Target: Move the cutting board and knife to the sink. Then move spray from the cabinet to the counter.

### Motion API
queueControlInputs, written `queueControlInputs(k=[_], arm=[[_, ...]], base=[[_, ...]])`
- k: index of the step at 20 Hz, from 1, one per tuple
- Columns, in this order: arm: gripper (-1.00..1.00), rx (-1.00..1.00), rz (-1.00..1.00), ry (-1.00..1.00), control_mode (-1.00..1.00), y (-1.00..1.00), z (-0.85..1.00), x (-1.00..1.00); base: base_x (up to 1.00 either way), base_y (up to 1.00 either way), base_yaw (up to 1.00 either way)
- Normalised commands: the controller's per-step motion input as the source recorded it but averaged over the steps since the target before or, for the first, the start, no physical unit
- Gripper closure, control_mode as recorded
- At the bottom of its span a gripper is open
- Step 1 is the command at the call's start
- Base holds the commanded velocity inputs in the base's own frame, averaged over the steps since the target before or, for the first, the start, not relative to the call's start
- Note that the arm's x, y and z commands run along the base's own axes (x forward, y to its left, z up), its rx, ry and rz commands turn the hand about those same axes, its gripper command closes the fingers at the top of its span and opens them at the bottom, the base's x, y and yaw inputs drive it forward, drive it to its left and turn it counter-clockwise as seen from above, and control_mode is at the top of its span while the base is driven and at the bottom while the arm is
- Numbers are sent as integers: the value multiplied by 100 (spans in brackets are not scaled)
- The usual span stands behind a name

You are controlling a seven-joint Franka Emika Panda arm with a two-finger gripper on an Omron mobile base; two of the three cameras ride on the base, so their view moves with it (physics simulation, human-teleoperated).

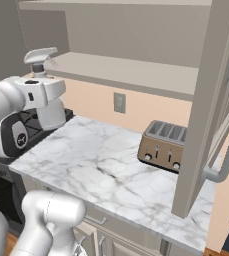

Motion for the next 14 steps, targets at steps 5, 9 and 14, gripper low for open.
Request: queueControlInputs(k=[5, 9, 14], arm=[[100, 0, 0, 10, -100, -23, -20, -41], [100, 0, 0, 6, -100, -4, -16, -62], [100, 0, 0, 1, 100, 0, -3, -18]], base=[[0, 0, 0], [0, 0, 0], [-80, 0, 0]])
